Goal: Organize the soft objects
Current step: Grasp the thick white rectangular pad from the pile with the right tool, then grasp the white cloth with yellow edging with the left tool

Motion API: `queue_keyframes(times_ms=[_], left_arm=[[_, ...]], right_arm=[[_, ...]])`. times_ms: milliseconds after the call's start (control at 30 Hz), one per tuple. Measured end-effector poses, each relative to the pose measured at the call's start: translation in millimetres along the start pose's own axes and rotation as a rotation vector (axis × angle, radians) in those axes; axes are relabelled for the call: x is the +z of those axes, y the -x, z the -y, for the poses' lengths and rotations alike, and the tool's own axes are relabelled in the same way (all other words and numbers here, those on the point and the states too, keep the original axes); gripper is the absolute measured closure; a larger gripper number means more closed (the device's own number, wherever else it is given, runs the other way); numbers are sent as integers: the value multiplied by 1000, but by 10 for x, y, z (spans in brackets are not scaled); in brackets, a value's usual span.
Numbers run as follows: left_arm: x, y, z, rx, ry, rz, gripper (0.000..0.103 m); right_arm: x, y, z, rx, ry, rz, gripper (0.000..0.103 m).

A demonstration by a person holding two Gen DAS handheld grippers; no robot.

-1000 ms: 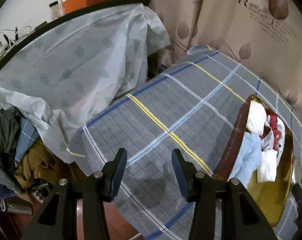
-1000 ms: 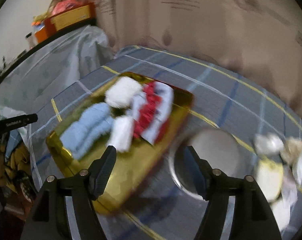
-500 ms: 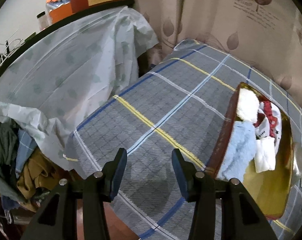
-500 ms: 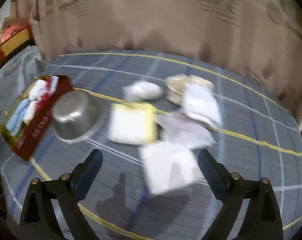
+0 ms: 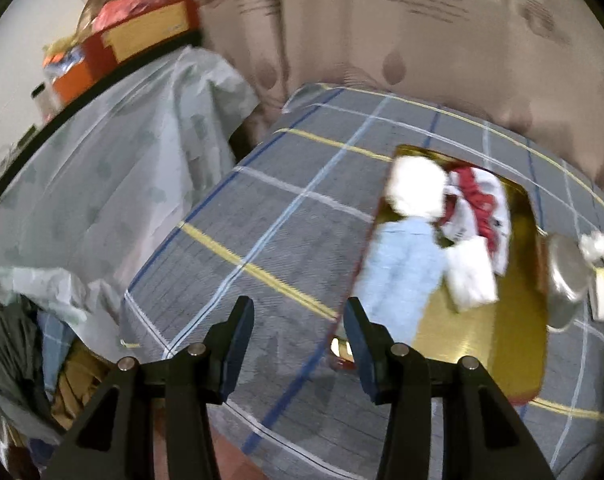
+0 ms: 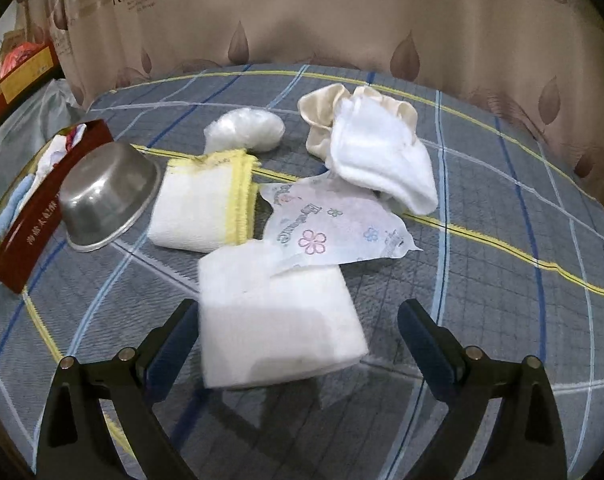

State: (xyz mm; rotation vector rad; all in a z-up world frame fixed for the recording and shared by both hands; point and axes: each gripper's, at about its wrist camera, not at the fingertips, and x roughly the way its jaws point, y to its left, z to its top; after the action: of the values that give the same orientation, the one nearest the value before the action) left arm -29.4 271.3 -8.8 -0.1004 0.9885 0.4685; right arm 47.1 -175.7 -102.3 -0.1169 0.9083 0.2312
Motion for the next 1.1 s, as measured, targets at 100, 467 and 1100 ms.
queue_keyframes(times_ms=[100,467,1100], left_arm=[[31,115,207,-57,-33,0,56],[44,319,1414,-201,-271,-9,56],[-68,377,3234,-445,-465,-124,56]], right_arm=[[8,-77,0,16,6,-1,6],[-147,3,-5,74,9,44,35],[-701,599,743,-57,-134,106,36]])
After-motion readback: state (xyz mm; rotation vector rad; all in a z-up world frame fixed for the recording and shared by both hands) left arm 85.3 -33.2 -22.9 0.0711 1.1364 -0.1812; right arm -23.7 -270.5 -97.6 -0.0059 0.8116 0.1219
